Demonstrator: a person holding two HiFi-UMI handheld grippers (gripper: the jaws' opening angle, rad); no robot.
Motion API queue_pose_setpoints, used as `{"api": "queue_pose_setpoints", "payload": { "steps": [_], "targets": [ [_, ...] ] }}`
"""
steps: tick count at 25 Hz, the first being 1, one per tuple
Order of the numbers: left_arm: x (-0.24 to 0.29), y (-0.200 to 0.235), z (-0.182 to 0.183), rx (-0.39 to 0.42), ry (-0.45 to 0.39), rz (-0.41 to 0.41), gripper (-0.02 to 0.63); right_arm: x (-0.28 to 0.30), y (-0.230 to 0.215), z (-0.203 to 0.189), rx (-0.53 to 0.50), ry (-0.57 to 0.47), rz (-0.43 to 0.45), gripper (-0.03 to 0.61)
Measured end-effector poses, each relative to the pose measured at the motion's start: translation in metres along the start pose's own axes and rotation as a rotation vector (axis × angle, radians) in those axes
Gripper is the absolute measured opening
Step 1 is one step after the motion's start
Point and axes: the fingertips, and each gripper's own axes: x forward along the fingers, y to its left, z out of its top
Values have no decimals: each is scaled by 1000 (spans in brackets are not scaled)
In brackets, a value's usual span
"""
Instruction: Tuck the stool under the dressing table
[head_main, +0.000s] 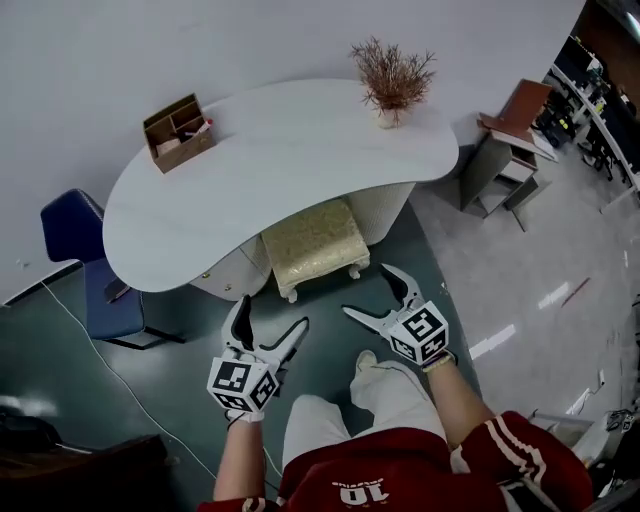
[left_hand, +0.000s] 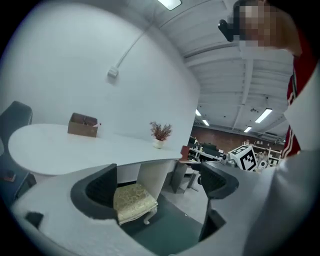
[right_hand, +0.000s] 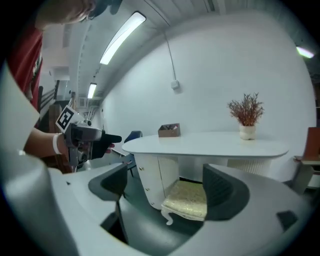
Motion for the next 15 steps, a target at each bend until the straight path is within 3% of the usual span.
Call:
{"api": "queue_pose_setpoints", "payload": {
  "steps": [6,11,15],
  "targets": [
    [-91,-66,109,59,2,-82,512,-80,76,113,60,-3,23,460],
    [-150,-111,146,209,23,-163,512,-141,116,157,58,-26,-9,460],
    [-183,-119,171,218,-20,-124,512,-176,145,191,33,-91,0,460]
  ]
}}
